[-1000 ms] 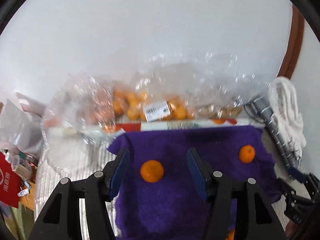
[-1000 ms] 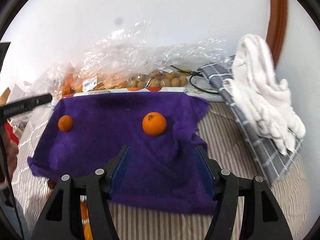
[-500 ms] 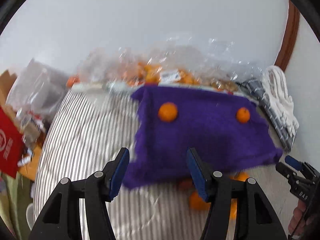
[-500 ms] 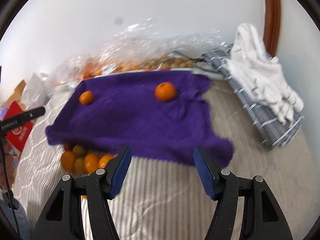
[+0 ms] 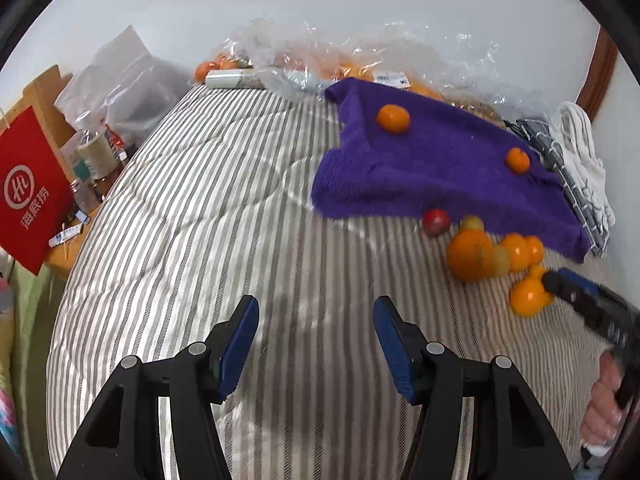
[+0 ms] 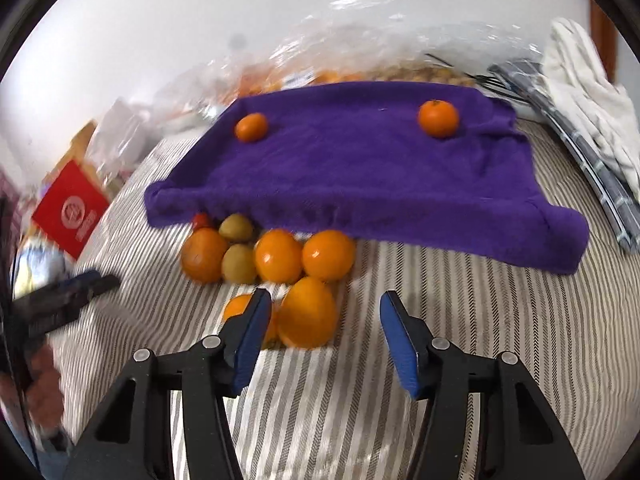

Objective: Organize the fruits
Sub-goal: 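Grasp another orange from the pile with the right tool, then grasp a large orange with the left tool while the right tool holds its orange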

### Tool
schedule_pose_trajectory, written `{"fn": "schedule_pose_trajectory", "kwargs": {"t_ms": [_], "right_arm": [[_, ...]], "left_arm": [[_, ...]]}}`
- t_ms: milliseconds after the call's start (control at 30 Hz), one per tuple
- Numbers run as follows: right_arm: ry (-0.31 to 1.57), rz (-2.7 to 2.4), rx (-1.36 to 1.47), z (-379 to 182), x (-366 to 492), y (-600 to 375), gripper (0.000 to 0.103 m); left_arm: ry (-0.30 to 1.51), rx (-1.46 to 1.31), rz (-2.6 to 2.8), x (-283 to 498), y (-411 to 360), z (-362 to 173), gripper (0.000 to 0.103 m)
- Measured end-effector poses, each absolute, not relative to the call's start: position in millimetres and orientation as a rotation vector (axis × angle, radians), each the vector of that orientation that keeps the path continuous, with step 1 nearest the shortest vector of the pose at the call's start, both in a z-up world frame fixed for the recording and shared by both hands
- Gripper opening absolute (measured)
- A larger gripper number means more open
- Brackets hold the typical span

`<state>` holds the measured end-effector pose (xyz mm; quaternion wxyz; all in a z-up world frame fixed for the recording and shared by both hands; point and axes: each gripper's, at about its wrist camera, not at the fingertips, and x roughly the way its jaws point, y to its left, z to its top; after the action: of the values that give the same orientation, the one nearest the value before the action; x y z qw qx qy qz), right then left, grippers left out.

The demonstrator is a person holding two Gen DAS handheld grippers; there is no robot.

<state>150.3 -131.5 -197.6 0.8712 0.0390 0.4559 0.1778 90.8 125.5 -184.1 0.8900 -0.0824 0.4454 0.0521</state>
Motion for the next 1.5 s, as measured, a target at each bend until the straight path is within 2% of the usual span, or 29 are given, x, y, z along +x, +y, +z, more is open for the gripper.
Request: {"fn": "schedule_pose_trajectory", "kwargs": {"t_ms": [200, 533, 767, 833, 900, 967, 1367, 1500], "right_arm": [[0.992, 0.449, 0.17, -202.4, 158.4, -131.6, 0.03], [0.89, 0.359, 0.034, -185.3, 134.0, -152.1, 0.03], [0.888, 0.369, 0.017, -204.4, 129.7, -165.0, 0.034], [0.901, 0.361, 0.019, -210.3, 129.6, -166.7, 0.038], [0.89, 0.359, 0.028, -213.4, 129.6, -167.4, 0.038], [0.882, 0.357, 0.042, -212.5, 130.9, -170.0, 0.038], [0.893, 0.356, 0.107, -215.6, 135.3, -175.4, 0.038], [0.897, 0.346, 0.101, -215.2, 132.9, -177.1, 0.033]], "left_arm": [[0.926, -0.168, 0.108, 87.4, 124.9, -187.8, 0.057], [0.918, -0.145, 0.067, 92.7, 101.5, -195.7, 0.057], [0.861, -0.078, 0.098, 83.9, 92.8, -202.9, 0.057], [0.87, -0.045, 0.108, 84.9, 90.1, -203.3, 0.059], [0.873, -0.05, 0.112, 85.7, 91.9, -203.1, 0.063], [0.882, -0.071, 0.097, 88.0, 95.7, -203.9, 0.076], [0.883, -0.055, 0.093, 88.0, 92.2, -205.4, 0.079], [0.88, -0.06, 0.089, 87.6, 92.8, -205.4, 0.079]]}}
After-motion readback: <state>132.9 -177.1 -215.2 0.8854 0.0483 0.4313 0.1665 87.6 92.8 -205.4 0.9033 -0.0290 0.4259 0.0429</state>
